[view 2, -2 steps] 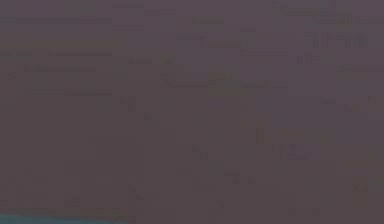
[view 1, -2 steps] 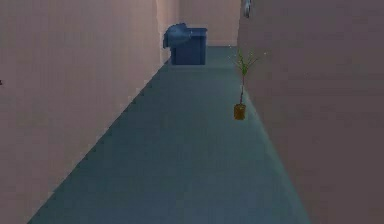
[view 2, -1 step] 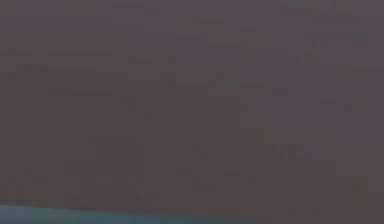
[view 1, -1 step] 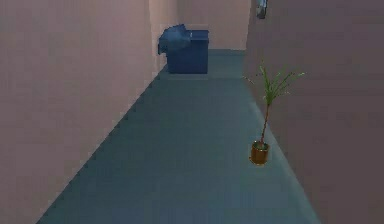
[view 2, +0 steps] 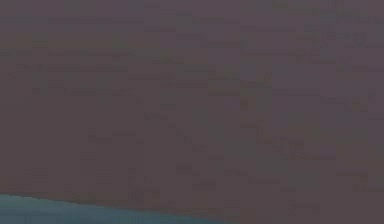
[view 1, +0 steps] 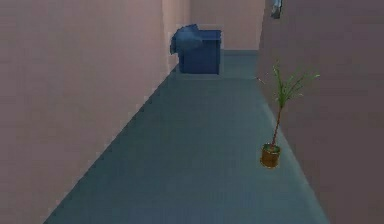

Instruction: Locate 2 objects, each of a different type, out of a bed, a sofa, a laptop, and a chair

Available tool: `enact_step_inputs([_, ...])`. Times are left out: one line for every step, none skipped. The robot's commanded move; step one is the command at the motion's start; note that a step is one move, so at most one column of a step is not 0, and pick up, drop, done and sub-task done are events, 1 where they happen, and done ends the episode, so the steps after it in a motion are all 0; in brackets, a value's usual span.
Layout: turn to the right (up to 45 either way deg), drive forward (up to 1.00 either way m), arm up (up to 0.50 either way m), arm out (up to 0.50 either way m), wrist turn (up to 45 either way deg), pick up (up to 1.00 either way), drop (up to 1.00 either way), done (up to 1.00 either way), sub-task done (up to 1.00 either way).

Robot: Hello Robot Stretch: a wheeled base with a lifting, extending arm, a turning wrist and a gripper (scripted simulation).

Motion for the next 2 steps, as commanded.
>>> enact_step_inputs([0.0, 1.0, 0.0, 0.0, 0.0, 0.0, 0.0, 0.0, 0.0])
enact_step_inputs([0.0, 1.0, 0.0, 0.0, 0.0, 0.0, 0.0, 0.0, 0.0])
